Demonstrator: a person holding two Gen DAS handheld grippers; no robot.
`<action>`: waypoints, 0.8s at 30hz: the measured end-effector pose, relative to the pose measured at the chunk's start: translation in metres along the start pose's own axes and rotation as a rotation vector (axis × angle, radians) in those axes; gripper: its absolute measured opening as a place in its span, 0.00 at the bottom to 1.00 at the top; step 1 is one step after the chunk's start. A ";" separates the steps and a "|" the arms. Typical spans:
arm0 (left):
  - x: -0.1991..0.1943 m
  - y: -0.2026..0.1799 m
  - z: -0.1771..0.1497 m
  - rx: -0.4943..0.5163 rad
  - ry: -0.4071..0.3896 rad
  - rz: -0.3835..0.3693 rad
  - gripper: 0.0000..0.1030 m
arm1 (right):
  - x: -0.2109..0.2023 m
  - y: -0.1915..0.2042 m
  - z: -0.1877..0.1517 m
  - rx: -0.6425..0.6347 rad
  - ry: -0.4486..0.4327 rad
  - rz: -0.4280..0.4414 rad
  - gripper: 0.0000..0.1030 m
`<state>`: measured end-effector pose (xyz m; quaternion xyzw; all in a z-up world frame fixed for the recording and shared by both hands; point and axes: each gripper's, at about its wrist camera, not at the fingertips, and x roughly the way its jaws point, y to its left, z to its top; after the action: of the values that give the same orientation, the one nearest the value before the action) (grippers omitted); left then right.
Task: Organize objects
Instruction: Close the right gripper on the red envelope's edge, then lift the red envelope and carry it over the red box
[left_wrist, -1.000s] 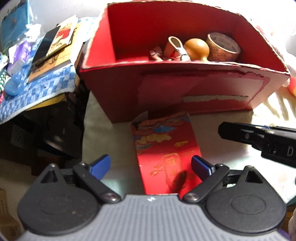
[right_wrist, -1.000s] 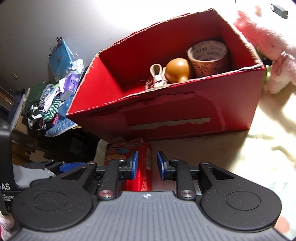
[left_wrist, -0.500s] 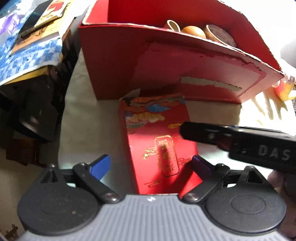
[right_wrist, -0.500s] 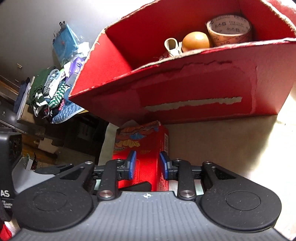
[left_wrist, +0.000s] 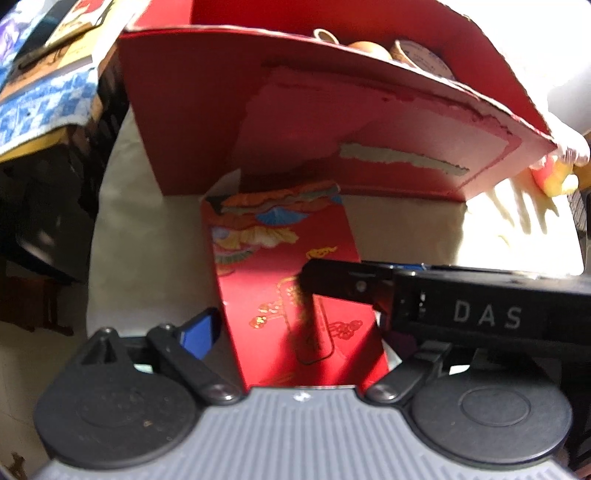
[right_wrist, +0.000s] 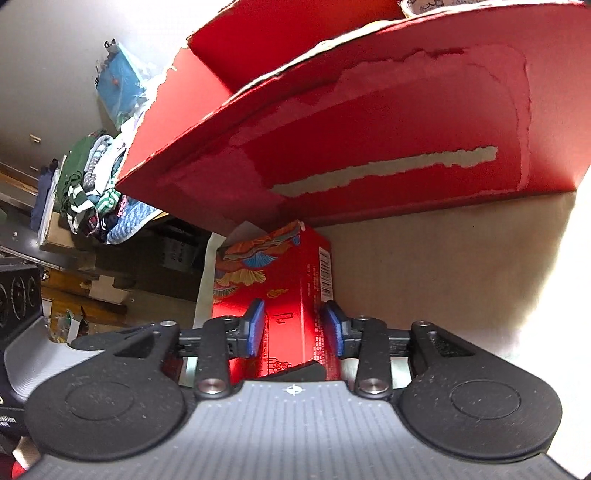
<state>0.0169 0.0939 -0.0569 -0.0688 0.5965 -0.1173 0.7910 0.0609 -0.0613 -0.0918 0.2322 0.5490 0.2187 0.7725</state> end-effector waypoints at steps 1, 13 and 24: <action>0.000 -0.001 0.000 0.009 0.000 0.002 0.90 | -0.001 -0.001 0.000 0.003 0.001 0.004 0.35; -0.004 -0.037 -0.002 0.140 0.012 -0.010 0.88 | -0.031 -0.019 -0.007 0.042 -0.035 0.012 0.34; -0.007 -0.099 -0.004 0.360 0.006 -0.072 0.88 | -0.085 -0.050 -0.028 0.108 -0.155 -0.021 0.34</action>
<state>0.0006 0.0007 -0.0272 0.0529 0.5652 -0.2509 0.7841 0.0134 -0.1480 -0.0665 0.2841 0.5009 0.1619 0.8014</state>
